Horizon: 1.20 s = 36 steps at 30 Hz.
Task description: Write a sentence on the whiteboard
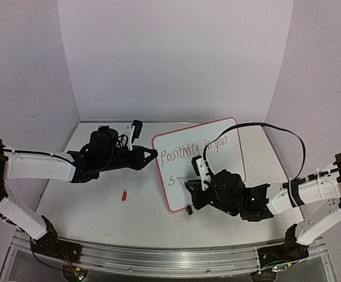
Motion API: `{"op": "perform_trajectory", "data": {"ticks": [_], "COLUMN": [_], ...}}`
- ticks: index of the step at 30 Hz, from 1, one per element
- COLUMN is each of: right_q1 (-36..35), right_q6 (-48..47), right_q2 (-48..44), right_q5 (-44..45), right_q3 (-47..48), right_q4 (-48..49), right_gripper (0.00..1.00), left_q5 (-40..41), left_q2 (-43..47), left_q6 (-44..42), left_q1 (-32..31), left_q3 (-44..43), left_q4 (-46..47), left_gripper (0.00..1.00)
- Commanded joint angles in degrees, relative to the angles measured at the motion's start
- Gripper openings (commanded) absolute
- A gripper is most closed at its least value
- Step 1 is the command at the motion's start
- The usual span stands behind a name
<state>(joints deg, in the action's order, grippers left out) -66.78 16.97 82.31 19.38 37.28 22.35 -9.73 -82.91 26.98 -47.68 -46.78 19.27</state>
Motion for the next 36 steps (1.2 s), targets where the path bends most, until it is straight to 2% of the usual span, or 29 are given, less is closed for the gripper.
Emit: {"op": "perform_trajectory", "data": {"ticks": [1, 16, 36], "right_q1": [0.23, 0.25, 0.25], "right_q6": [-0.14, 1.01, 1.68], "right_q2": [0.87, -1.33, -1.67], "right_q5": [-0.75, -1.23, 4.22], "right_q3": [1.59, -0.95, 0.08], "right_q4": [0.24, -1.66, 0.19], "right_gripper": [0.00, 0.00, 0.00], "left_q5": [2.35, 2.17, 1.95], "left_q2": [-0.85, -1.02, -1.29], "left_q6": [-2.55, -2.55, -2.46], "left_q1": [0.11, 0.13, 0.04], "left_q3": [-1.85, -2.01, -2.59], "left_q4": [-1.43, -1.51, -1.76], "left_gripper": [0.00, 0.00, 0.00]}}
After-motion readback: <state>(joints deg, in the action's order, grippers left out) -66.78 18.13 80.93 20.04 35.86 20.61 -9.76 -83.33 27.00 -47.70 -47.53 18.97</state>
